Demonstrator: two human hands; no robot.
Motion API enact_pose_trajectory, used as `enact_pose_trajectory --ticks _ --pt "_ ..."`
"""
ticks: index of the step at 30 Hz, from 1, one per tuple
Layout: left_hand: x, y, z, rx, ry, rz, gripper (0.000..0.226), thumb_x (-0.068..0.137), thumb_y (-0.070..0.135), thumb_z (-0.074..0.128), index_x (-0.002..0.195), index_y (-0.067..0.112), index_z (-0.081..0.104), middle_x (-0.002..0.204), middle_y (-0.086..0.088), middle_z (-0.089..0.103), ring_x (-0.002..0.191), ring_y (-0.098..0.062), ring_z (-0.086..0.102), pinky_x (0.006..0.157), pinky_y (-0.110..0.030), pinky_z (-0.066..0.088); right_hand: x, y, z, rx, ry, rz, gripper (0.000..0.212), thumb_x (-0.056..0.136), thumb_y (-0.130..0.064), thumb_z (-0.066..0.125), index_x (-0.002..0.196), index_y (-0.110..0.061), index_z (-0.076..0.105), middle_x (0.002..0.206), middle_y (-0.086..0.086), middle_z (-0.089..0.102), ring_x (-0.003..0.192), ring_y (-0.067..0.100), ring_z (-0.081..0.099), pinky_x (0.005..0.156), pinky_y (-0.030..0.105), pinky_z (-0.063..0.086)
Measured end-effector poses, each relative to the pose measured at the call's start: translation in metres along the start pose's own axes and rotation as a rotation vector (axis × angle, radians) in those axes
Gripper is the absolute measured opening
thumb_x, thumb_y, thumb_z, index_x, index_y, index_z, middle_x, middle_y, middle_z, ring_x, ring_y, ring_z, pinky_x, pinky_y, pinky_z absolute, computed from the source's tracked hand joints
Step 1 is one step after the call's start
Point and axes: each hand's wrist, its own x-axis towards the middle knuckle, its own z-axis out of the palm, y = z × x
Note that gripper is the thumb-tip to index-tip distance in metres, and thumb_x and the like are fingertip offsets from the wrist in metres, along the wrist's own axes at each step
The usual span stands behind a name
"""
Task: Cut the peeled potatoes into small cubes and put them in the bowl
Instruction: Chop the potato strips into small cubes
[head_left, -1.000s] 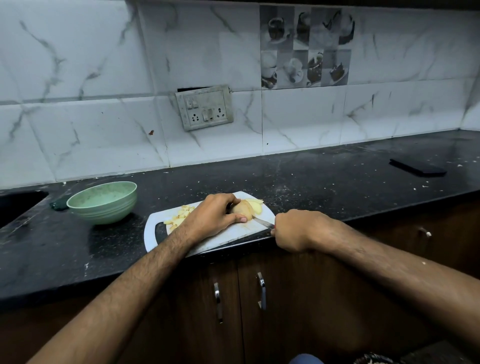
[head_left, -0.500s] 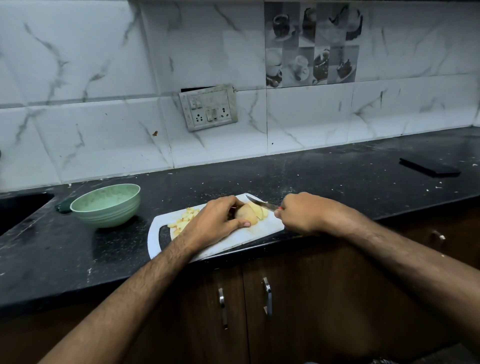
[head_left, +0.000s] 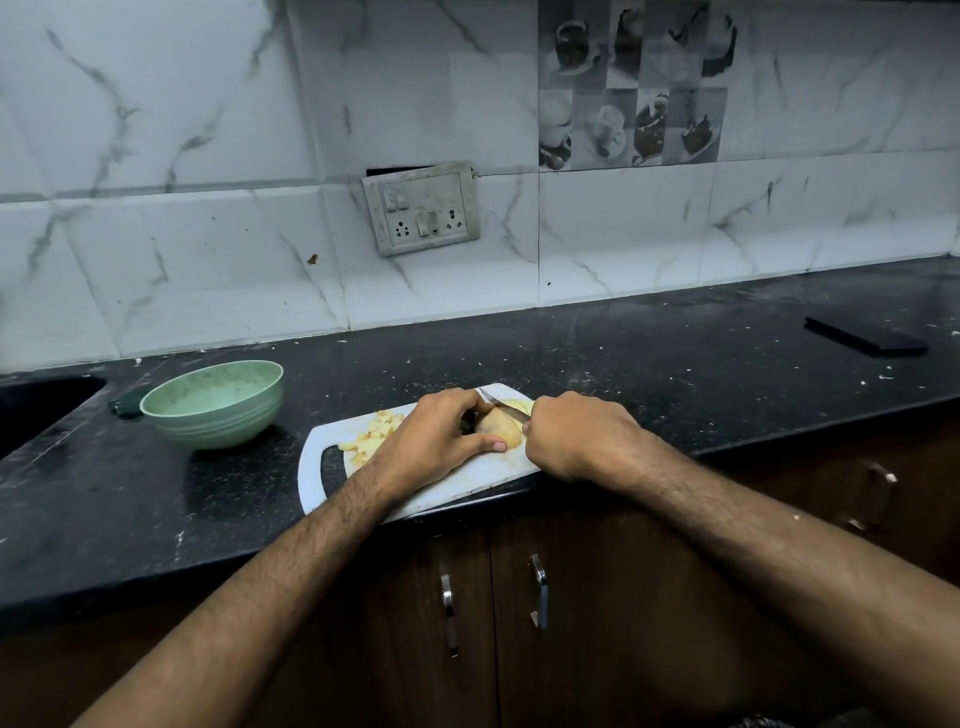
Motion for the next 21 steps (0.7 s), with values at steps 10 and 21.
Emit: enact_pose_trajectory --ticks 10,21 --pt "0.002 -0.001 0.001 0.041 0.015 0.06 0.038 0.079 0.037 0.084 0.107 0.013 0.071 0.103 0.002 0.072 0.096 -0.015 0.065 0.086 -0.036 0.052 0.018 -0.011 0.008 -0.001 -0.065 -0.019 0.036 0.098 -0.031 0.042 0.125 -0.011 0.055 0.126 0.009 0.061 0.11 0.029 0.059 0.077 0.036 0.039" --pt "0.0 0.003 0.001 0.066 0.019 0.024 0.037 0.08 0.037 0.082 0.105 0.012 0.07 0.103 0.0 0.071 0.096 -0.016 0.065 0.086 -0.037 0.053 0.027 -0.016 0.001 0.03 -0.216 -0.025 0.029 0.099 -0.035 0.045 0.103 -0.008 0.055 0.078 0.004 0.059 0.058 0.019 0.057 0.057 0.029 0.043"
